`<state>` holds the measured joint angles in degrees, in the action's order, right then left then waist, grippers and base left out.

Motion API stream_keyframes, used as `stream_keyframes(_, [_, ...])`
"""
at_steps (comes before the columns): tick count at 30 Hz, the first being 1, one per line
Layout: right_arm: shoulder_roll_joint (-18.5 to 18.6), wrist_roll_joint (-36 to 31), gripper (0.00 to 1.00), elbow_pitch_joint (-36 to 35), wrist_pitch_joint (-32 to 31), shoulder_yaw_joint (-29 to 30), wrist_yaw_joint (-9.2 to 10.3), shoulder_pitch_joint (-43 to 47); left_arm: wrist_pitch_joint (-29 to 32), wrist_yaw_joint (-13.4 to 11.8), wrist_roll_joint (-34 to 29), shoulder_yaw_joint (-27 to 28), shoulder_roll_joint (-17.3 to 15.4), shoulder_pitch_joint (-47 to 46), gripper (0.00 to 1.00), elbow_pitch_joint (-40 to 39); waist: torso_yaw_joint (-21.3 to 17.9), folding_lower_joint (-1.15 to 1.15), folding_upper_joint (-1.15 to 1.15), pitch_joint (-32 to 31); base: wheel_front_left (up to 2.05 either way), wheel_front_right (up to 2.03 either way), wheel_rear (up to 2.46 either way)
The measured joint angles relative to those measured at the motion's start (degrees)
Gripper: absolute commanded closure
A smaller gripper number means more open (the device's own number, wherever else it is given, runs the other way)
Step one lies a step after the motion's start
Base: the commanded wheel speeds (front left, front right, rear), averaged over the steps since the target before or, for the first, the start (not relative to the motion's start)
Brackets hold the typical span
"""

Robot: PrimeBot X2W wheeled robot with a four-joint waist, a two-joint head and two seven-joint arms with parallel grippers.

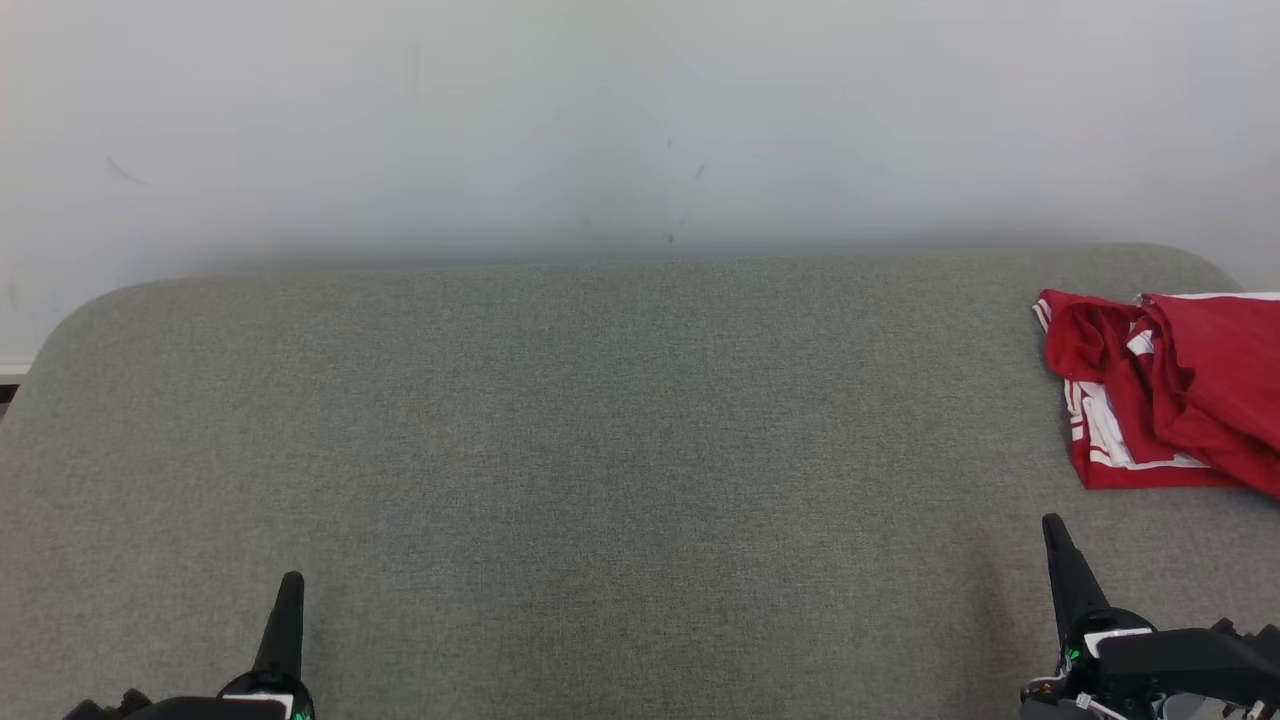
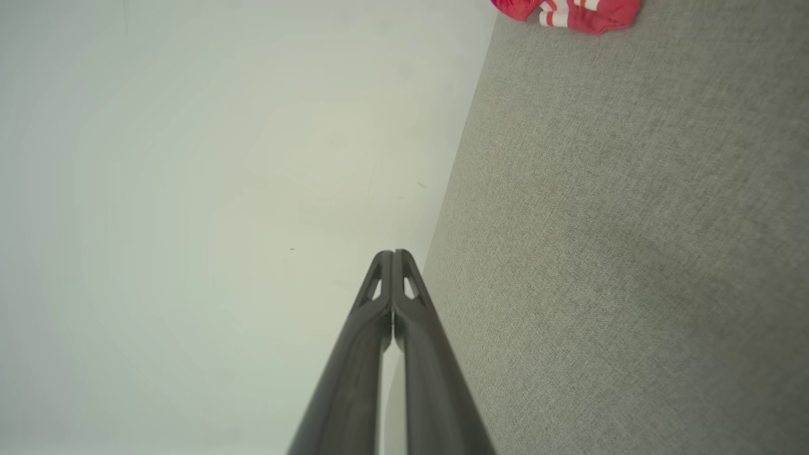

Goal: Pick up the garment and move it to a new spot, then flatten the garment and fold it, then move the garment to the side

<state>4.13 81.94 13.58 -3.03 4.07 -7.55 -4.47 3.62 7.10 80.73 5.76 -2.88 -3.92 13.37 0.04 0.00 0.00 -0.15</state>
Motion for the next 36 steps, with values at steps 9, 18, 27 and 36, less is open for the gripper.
stream_keyframes(9, [-0.2,3.7,1.0,0.1,-1.0,0.6,0.0,-0.3,1.0,0.0,3.8,0.2,0.0,-0.8,1.0,0.2,0.0,-0.01,0.0,0.1,0.0,0.0,0.0])
stream_keyframes(18, [-0.4,7.2,1.0,0.3,-1.9,1.1,0.0,-1.0,2.0,0.0,7.5,0.4,0.0,-1.2,1.0,0.4,0.0,-0.01,0.0,0.2,0.0,0.0,0.0])
stream_keyframes(27, [-0.6,9.9,1.0,0.3,-2.6,1.6,0.0,-1.4,2.7,0.3,10.6,0.6,0.0,-2.0,1.0,0.6,0.0,-0.01,0.0,0.3,0.0,0.0,0.0])
stream_keyframes(36, [-0.7,10.9,1.0,0.4,-3.0,1.8,0.0,-1.5,3.0,0.3,11.5,0.7,0.0,-2.0,1.0,0.7,0.0,-0.01,0.0,0.3,0.0,0.0,0.0])
